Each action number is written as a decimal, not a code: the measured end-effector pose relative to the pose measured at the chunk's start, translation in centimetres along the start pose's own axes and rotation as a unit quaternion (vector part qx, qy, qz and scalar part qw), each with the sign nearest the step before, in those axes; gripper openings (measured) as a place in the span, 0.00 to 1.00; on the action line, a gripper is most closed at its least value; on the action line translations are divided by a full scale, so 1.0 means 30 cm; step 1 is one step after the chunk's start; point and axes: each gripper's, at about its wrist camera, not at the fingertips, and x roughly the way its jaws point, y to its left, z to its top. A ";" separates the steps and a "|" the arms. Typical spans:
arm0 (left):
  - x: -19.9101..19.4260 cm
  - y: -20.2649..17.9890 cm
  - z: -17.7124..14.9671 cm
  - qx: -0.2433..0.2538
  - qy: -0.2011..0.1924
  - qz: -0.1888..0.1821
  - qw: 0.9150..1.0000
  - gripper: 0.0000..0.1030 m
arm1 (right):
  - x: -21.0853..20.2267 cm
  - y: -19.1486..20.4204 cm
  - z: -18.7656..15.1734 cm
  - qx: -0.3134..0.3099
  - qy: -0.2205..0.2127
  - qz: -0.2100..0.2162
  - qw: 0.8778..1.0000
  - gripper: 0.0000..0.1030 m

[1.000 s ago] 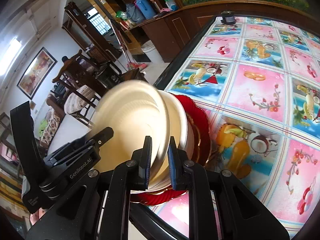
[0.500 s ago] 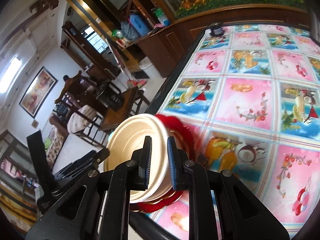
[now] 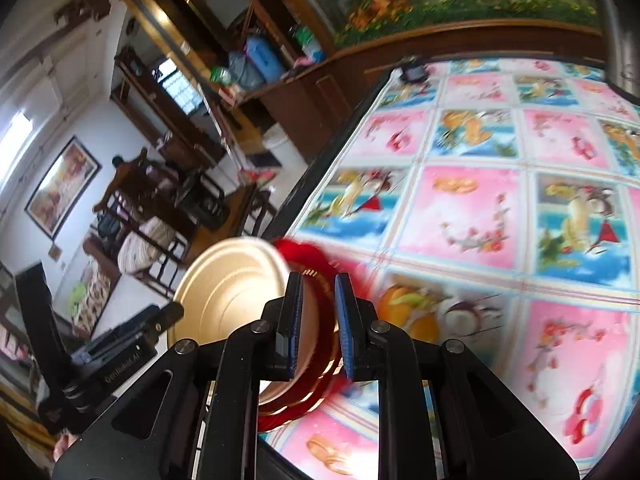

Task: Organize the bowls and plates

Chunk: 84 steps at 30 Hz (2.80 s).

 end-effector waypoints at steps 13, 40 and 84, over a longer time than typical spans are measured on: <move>-0.132 -0.266 -0.042 0.090 -0.059 -0.050 0.993 0.62 | -0.165 -0.294 -0.033 0.064 -0.033 -0.026 0.997 0.16; -0.188 -0.742 -0.159 0.195 -0.098 -0.095 0.971 0.77 | -0.515 -0.656 -0.124 0.095 -0.126 -0.108 0.982 0.31; -0.044 -0.877 -0.153 0.209 -0.059 -0.106 0.970 0.77 | -0.431 -0.797 -0.147 0.128 -0.110 -0.119 0.978 0.31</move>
